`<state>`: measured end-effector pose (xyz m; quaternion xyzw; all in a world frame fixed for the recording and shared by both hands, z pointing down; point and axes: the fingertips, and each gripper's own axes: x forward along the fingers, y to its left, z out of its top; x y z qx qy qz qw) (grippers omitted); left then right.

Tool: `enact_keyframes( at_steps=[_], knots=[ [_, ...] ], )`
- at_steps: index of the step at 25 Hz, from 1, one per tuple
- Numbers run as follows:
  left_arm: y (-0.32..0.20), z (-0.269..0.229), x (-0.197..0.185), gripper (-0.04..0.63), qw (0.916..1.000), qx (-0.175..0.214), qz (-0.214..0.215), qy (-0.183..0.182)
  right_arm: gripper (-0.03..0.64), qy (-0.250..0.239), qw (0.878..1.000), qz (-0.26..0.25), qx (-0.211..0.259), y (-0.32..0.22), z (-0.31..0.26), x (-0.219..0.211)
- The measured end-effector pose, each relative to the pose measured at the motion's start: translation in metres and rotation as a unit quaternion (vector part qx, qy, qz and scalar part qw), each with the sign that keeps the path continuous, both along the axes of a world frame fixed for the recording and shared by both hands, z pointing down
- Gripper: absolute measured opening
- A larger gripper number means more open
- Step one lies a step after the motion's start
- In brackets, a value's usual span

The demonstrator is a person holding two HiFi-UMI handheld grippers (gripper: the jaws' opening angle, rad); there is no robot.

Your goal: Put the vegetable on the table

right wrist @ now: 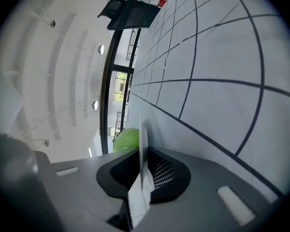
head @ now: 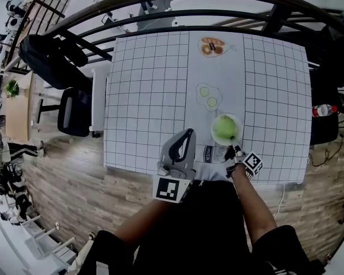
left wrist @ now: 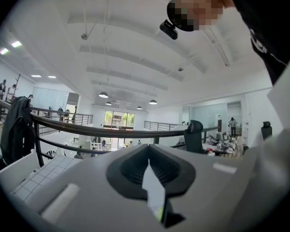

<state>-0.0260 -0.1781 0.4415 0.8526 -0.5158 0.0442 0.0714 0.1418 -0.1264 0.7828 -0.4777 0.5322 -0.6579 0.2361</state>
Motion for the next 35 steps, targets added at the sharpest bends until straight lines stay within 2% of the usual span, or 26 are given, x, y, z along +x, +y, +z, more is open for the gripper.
enact_keyframes(
  at_steps=[4,9,15,18,23,30,35],
  knots=[
    [0.003,-0.003,-0.001,0.009,1.0000,0.004,-0.001,0.005,0.040,0.043,0.999,-0.015,-0.014,0.006,0.001,-0.004],
    [0.011,-0.005,-0.001,0.009,0.9999,0.010,0.003,0.003,0.074,0.053,0.997,-0.030,-0.045,0.016,0.006,-0.008],
    [0.021,-0.005,0.002,0.009,0.9999,0.007,0.008,0.013,0.114,0.011,0.997,-0.020,-0.077,0.023,0.007,-0.015],
    [0.022,-0.010,0.005,0.009,0.9997,0.017,0.012,0.012,0.129,-0.001,0.996,-0.029,-0.088,0.026,0.008,-0.017],
    [0.031,-0.007,0.003,0.009,0.9998,0.006,0.014,0.014,0.150,-0.012,0.994,-0.033,-0.106,0.038,0.011,-0.021],
    [0.046,-0.005,-0.004,0.009,0.9997,0.006,0.015,0.017,0.150,-0.002,0.994,-0.017,-0.105,0.054,0.006,-0.013],
    [0.056,-0.010,-0.007,0.009,0.9994,0.014,0.020,0.025,0.149,0.009,0.996,-0.019,-0.086,0.059,-0.010,-0.008]
  ],
)
